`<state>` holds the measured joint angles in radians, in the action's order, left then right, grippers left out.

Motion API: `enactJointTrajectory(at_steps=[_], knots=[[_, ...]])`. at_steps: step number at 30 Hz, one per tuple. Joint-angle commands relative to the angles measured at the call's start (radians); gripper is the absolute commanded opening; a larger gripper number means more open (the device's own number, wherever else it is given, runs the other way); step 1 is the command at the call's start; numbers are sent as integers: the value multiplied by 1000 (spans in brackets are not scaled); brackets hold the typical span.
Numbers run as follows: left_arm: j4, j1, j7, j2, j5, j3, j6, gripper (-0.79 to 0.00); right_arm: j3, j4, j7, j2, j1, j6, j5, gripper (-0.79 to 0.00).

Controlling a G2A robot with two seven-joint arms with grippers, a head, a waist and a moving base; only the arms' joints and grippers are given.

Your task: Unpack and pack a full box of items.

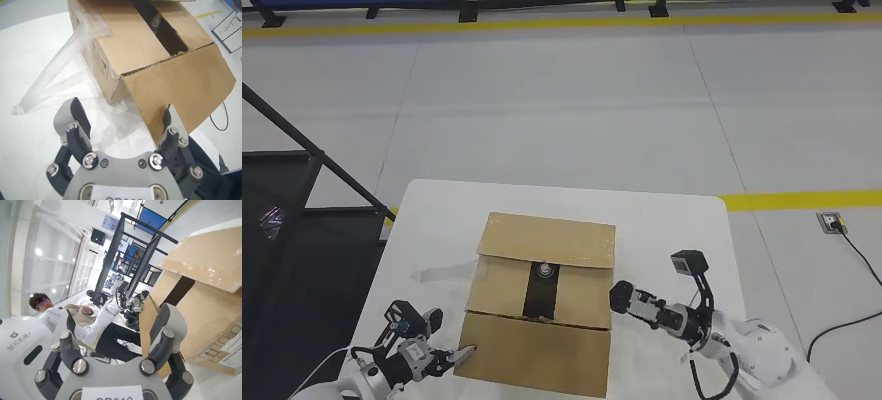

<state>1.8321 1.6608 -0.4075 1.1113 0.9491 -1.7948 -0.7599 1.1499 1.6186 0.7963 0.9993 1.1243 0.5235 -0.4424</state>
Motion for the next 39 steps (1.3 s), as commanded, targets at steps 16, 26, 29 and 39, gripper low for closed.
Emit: enactJointTrajectory(at_steps=[16, 26, 29, 39], knots=[[-6, 4, 77, -7, 105, 51, 48, 0, -178, -310, -76, 93, -282, -89, -96, 0], [2, 22, 106, -11, 118, 69, 58, 0, -214, -414, -392, 144, -449, -114, 146, 0], [-1, 29, 118, -12, 118, 74, 63, 0, -243, -483, -447, 164, -505, -124, 210, 0], [-6, 46, 144, -15, 97, 79, 76, 0, -369, -725, -463, 250, -646, -89, 289, 0]])
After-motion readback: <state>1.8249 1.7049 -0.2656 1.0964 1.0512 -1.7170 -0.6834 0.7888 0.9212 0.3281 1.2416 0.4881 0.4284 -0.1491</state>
